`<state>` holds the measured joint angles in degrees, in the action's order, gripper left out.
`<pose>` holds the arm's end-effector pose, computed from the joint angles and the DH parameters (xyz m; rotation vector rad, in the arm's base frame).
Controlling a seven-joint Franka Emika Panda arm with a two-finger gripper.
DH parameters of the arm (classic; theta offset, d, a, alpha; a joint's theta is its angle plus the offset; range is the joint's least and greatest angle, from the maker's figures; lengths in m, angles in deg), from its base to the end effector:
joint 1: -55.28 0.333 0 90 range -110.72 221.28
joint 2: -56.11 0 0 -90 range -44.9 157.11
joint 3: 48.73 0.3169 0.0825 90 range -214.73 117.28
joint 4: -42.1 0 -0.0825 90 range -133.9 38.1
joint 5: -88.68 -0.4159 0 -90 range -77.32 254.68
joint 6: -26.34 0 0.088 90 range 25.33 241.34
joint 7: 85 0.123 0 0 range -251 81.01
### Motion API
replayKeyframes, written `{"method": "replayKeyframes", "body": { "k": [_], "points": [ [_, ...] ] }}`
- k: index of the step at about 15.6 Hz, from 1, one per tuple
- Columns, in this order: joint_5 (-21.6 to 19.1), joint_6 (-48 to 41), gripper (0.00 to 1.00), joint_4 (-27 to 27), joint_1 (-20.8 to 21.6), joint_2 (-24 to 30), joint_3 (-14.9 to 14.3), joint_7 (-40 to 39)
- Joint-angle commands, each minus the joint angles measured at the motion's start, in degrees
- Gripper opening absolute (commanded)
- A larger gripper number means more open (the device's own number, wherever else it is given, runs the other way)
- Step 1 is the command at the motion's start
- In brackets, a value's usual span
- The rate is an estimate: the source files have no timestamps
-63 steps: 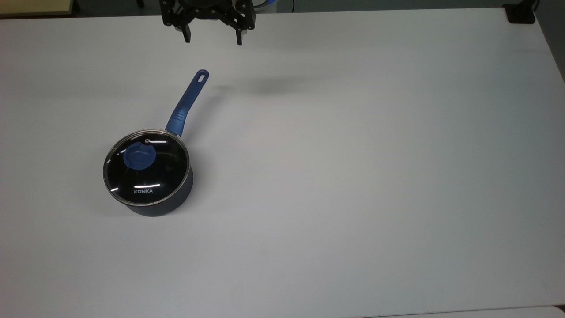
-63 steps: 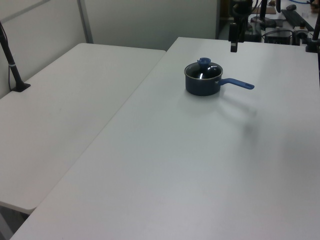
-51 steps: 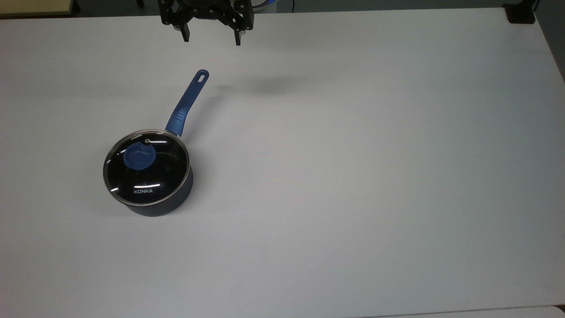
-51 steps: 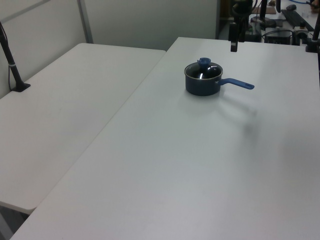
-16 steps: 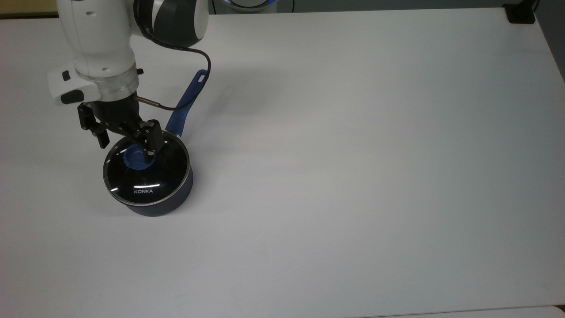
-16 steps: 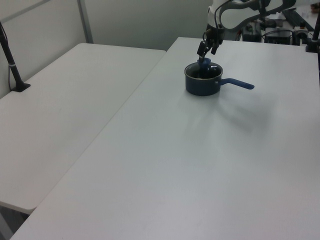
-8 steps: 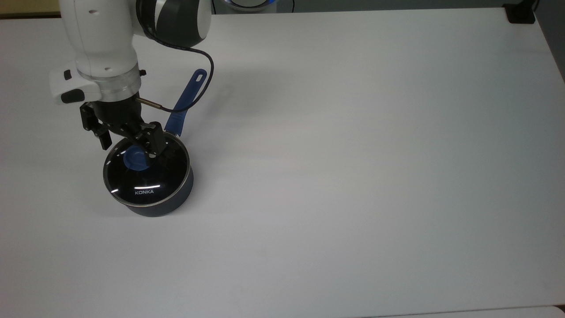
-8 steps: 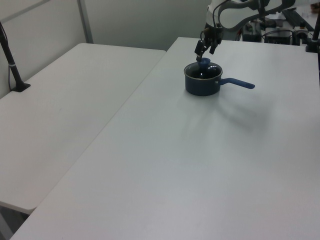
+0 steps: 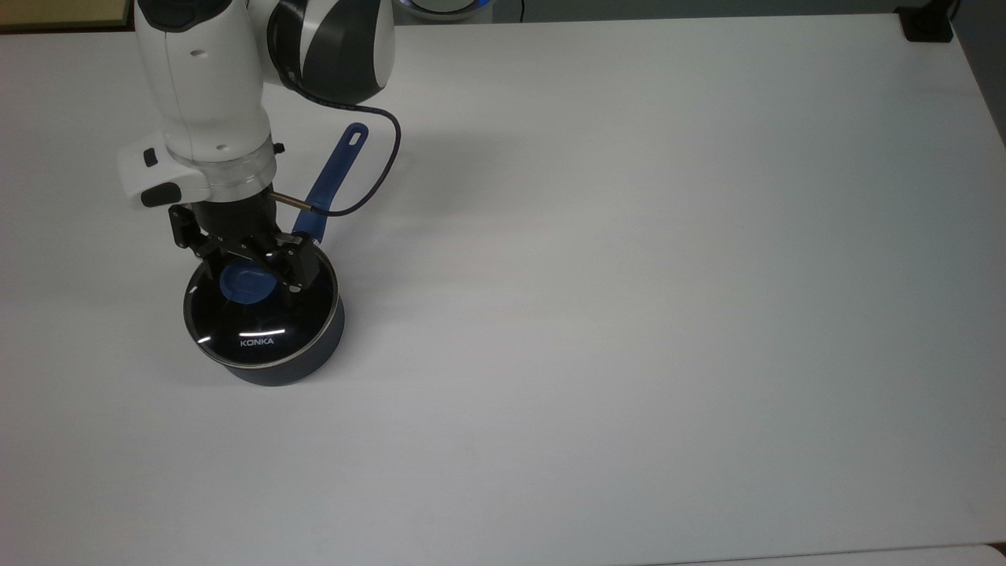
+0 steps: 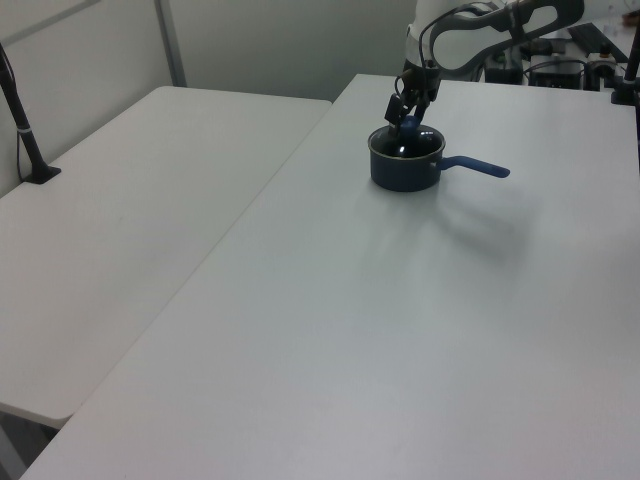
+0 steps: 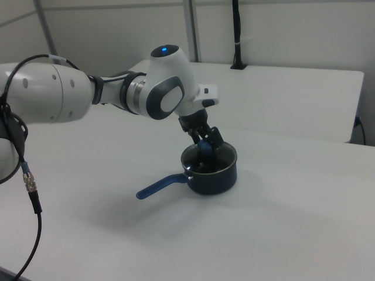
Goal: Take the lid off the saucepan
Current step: 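Close the gripper on the blue knob of the glass lid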
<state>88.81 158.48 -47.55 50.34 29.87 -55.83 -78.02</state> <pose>0.7291 -0.1432 0.3821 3.0073 -0.4701 0.4357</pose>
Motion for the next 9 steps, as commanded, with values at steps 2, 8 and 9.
{"method": "replayKeyframes", "body": {
  "k": [2,8,9],
  "points": [
    [0.0,0.8,0.75,0.2,0.5,-0.1,-0.2,0.4],
    [-0.2,0.8,0.70,0.3,0.5,0.8,-0.2,0.0],
    [-0.2,0.8,0.70,0.3,0.4,1.2,-0.3,0.0]
  ]
}}
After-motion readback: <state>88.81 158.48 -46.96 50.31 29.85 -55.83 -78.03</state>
